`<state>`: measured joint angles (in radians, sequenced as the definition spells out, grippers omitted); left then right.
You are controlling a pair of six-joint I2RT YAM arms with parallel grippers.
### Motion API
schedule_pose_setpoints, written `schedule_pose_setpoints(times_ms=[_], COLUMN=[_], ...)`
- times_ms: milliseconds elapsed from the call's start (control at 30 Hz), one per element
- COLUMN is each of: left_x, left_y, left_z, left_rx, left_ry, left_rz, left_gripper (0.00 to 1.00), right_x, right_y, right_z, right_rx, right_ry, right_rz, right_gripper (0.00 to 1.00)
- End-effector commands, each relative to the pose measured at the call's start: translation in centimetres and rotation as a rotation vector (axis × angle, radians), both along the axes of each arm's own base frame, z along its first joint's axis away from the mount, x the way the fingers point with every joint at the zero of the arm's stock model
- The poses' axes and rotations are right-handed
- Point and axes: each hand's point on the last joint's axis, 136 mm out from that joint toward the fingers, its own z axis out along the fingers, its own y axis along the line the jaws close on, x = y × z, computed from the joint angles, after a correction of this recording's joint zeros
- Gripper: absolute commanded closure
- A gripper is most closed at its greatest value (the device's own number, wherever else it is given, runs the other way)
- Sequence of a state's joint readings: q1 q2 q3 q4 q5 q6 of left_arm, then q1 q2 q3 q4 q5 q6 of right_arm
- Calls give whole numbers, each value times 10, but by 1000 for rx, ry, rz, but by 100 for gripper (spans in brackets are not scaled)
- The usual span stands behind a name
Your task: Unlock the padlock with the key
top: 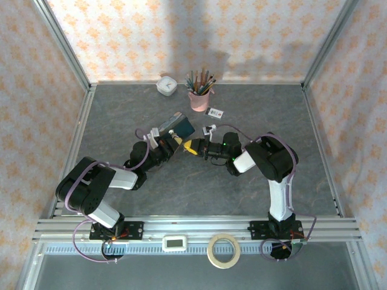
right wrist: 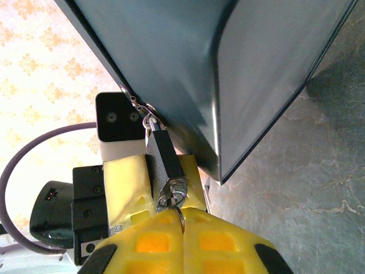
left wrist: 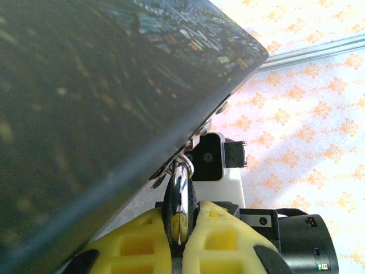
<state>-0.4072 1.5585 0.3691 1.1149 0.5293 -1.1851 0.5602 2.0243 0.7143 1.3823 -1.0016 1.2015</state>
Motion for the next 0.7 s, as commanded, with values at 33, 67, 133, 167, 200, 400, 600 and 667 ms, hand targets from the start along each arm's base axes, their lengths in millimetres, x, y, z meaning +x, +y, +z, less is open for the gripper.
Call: schedule_pose_setpoints(times_ms=[33,67,133,167,200,400,600,667], left_x=[-16,-13,-6,-1,3,27,28,25], left_y=[-25,-23,-16,-13,-10,-7,-11,-13], left_z=[19,19,20,19,18,19,14,13], left_rx=[-34,-30,-18,-5,11,74,37,18], left_ry=[-41,-37,-33,-30,-26,-22,-7,-6], left_rz=[-101,-78,-31,-3,18,65,47,36], left_gripper=[100,100,100,100,100,100,100,100], right_x=[18,17,15,13,11,0,-3,0], right_y=[-11,-14,-20,-24,-28,-54,-66,-64], right_z=[4,0,-8,-13,-16,-41,-36,-29], right_rx=[-22,-52,-110,-146,-179,-440,-716,-748], right_ry=[-55,-58,-68,-73,-76,-138,-324,-371], right_rz=[-138,-150,-170,-180,-188,-225,-230,-227], right_gripper=[90,85,79,76,73,66,65,65])
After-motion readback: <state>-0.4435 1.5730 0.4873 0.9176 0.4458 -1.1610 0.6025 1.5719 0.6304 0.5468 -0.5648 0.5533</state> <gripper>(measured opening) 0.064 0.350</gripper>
